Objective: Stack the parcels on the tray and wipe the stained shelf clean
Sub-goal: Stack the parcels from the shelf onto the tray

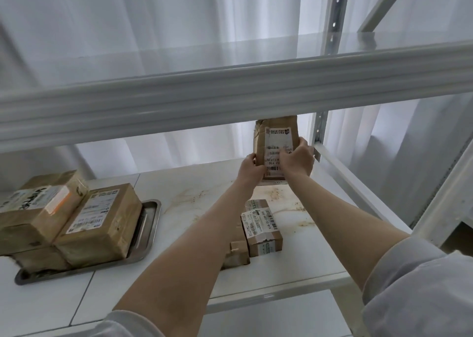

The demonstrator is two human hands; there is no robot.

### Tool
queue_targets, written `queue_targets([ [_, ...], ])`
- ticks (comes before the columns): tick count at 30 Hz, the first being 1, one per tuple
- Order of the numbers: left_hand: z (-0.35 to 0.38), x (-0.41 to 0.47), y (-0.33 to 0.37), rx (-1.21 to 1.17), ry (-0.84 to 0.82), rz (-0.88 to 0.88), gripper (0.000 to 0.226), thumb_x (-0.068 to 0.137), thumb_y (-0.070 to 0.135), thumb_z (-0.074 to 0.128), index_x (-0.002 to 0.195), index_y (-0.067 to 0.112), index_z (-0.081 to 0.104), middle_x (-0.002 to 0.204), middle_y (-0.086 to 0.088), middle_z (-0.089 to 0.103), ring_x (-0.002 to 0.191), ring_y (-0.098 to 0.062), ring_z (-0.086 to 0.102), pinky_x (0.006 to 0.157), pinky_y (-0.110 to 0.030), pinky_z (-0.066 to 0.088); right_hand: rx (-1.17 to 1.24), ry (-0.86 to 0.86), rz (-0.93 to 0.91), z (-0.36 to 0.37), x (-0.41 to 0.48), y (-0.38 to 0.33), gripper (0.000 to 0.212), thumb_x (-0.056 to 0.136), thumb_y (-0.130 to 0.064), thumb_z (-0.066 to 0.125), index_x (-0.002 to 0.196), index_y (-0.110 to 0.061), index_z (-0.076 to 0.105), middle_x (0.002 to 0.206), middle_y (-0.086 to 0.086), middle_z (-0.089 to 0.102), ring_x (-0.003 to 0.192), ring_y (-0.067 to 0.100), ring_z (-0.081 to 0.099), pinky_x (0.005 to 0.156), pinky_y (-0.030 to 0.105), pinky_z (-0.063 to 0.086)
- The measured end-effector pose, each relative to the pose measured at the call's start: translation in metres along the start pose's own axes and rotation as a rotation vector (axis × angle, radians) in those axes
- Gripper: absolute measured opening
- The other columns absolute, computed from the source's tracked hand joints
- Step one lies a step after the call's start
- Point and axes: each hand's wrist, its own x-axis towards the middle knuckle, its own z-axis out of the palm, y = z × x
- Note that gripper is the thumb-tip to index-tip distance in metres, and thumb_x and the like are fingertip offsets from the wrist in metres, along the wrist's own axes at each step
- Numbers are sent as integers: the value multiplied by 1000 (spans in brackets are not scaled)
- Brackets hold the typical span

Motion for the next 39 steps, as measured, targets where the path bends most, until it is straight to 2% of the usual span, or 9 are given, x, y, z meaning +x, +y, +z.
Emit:
queue_targets([
  [3, -31, -7, 7, -18, 56, 59, 43, 85, -7, 43, 126, 3, 51, 119, -17, 62, 99, -27, 61, 83, -37, 56, 121, -33, -2, 13, -11, -15, 47, 91, -19, 62, 135, -10, 47, 125, 14, 52, 114, 30, 54, 98, 41, 48],
  [7, -71, -23, 10, 8, 118, 44, 45, 89, -1, 44, 134, 6, 48, 125, -13, 61, 96, -21, 60, 51, -13, 48, 245, -108, 31, 34, -32, -33, 36, 91, -19, 60, 126, -18, 51, 120, 10, 58, 102, 26, 61, 89, 41, 54],
  [13, -135, -49, -1, 73, 260, -3, 45, 93, 15, 55, 137, 11, 47, 125, -8, 62, 98, -19, 61, 63, -20, 48, 342, -287, 75, 71, -73, -65, 35, 91, -17, 55, 125, -22, 49, 100, 0, 59, 93, 26, 65, 81, 45, 57],
  [20, -198, -71, -11, 287, 395, 9, 44, 85, 37, 65, 122, 15, 63, 116, -4, 69, 104, -21, 65, 95, -41, 51, 334, -369, 145, 103, -115, -84, 37, 94, -23, 54, 130, -19, 47, 102, 4, 59, 101, 28, 62, 88, 42, 53],
  [24, -217, -83, -8, 264, 452, 5, 38, 87, 43, 60, 110, 15, 70, 109, -5, 71, 97, -23, 65, 90, -39, 54, 296, -402, 198, 114, -128, -89, 36, 95, -26, 54, 127, -11, 49, 115, 10, 61, 104, 29, 61, 89, 40, 52],
  [28, -228, -93, -4, 234, 431, -39, 35, 93, 46, 51, 93, 14, 66, 93, -4, 64, 85, -20, 58, 68, -27, 46, 218, -420, 193, 118, -135, -95, 36, 94, -31, 56, 120, -6, 56, 113, 13, 64, 102, 31, 63, 89, 44, 53],
  [32, -237, -101, -4, 148, 409, -79, 41, 96, 45, 46, 107, 10, 63, 96, -1, 60, 89, -17, 55, 60, -20, 39, 192, -445, 202, 119, -139, -99, 33, 90, -31, 58, 107, -3, 61, 103, 15, 65, 96, 34, 64, 84, 47, 56],
  [35, -242, -106, -3, 117, 382, -104, 48, 97, 45, 43, 123, 8, 57, 110, -3, 58, 98, -19, 52, 78, -25, 40, 197, -455, 206, 120, -141, -100, 29, 90, -29, 60, 103, -3, 61, 96, 13, 63, 94, 33, 64, 84, 48, 56],
  [39, -255, -107, -11, 91, 279, -238, 69, 90, 60, 44, 141, 14, 39, 145, -10, 43, 135, -32, 37, 111, -48, 29, 287, -469, 223, 121, -142, -98, 27, 87, -27, 63, 108, -9, 59, 102, 9, 67, 91, 27, 67, 82, 45, 58],
])
